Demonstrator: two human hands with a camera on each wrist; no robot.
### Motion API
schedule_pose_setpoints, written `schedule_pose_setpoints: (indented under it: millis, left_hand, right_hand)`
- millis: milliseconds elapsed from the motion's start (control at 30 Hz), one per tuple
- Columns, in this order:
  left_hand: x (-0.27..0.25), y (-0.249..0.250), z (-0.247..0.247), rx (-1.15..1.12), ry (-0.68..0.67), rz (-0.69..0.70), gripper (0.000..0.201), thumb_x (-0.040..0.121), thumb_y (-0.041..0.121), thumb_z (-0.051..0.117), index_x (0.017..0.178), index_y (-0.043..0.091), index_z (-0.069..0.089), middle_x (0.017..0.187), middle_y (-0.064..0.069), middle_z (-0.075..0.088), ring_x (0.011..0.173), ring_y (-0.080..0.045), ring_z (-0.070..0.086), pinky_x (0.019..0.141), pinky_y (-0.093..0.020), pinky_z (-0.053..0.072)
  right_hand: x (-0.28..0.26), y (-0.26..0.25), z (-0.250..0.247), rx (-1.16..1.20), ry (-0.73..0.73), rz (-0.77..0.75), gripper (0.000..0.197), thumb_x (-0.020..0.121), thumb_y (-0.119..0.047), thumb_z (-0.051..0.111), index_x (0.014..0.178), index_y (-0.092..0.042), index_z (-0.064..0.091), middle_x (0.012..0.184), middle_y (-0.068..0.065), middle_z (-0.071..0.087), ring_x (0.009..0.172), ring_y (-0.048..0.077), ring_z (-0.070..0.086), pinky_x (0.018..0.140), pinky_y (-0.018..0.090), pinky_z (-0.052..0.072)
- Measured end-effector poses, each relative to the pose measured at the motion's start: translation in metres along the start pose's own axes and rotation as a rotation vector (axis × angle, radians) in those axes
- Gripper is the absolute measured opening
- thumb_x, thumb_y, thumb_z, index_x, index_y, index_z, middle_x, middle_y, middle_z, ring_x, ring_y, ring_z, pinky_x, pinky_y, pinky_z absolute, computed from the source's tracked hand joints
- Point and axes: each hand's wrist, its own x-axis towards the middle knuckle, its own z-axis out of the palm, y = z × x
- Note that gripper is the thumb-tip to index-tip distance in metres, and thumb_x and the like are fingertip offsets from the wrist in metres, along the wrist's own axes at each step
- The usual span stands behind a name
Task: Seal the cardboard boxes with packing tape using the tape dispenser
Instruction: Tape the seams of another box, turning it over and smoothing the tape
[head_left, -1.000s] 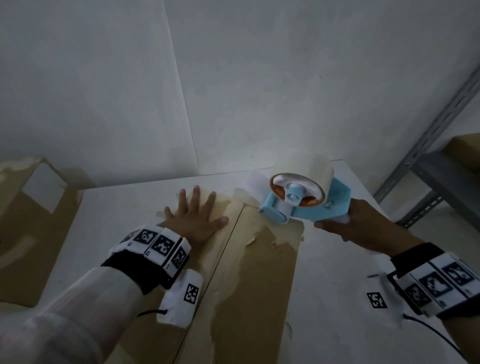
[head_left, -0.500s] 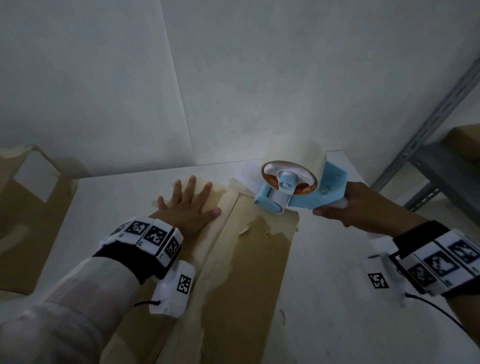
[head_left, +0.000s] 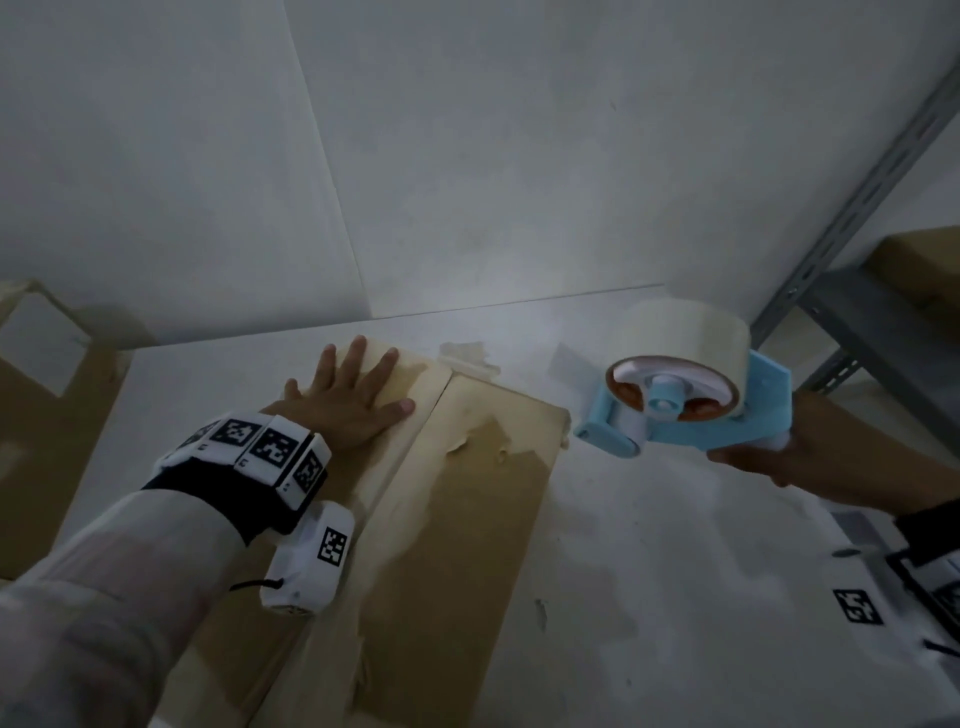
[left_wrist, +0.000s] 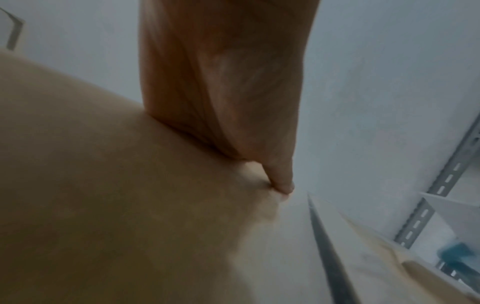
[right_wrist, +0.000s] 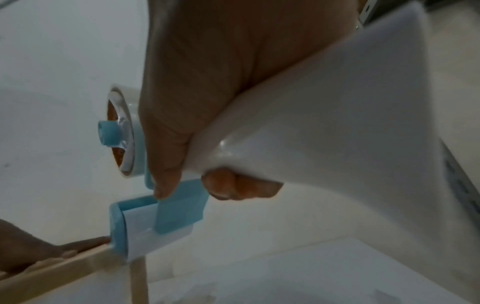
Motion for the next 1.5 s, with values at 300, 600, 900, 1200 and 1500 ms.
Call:
schedule_pose_setpoints:
  millis: [300,600,900,1200,1500]
  left_hand:
    - [-0.002,0.003,-0.001,-0.008,0.009,-0.003,0.072,0.088,0.064,0.024,0.142,0.041,-0.018,0.151,0.007,-0.033,0.141,-0.022,-0.026,0.114,-0.056,-0.003]
    - [0.0,0.001,-0.003,0.012,0.014,0.0,0.071,0.088,0.063,0.024,0.142,0.041,-0.017,0.151,0.006,-0.031,0.141,-0.022,-0.025,0.114,-0.056,-0.001]
    - [-0.019,0.023,-0.029,0.188,0.091,0.097,0.061,0.096,0.044,0.029,0.148,0.028,0.001,0.157,-0.001,-0.013,0.144,-0.024,-0.014,0.113,-0.058,-0.006]
    - [-0.027,0.066,0.009,0.197,-0.082,0.271,0.088,0.087,0.063,0.033,0.145,0.025,-0.021,0.151,0.005,-0.031,0.141,-0.017,-0.026,0.113,-0.055,-0.009]
    - [-0.026,0.065,0.015,0.24,-0.065,0.274,0.092,0.089,0.05,0.046,0.143,0.024,-0.024,0.15,0.002,-0.035,0.139,-0.021,-0.029,0.114,-0.056,-0.006]
  right_hand:
    - [-0.002,0.022,0.019,0.04,0.007,0.009,0.015,0.077,-0.027,0.07,0.079,-0.038,0.059,0.078,-0.015,0.066,0.06,0.005,0.062,0.043,0.016,0.046]
    - [-0.002,0.016,0.045,0.126,0.112,0.062,0.024,0.076,-0.015,0.072,0.064,-0.031,0.058,0.058,-0.03,0.062,0.048,0.0,0.058,0.042,0.01,0.042]
    - [0.004,-0.006,0.095,0.36,0.146,0.089,0.033,0.077,-0.007,0.07,0.062,-0.031,0.053,0.048,-0.033,0.058,0.047,-0.013,0.055,0.044,0.004,0.038]
    - [0.016,-0.015,0.104,0.355,0.136,0.035,0.025,0.079,-0.013,0.069,0.065,-0.028,0.054,0.054,-0.023,0.062,0.051,-0.007,0.057,0.045,0.005,0.039]
    - [0.01,-0.018,0.085,0.262,0.137,0.018,0.033,0.078,-0.01,0.069,0.068,-0.033,0.048,0.05,-0.016,0.054,0.052,-0.016,0.055,0.045,0.002,0.038]
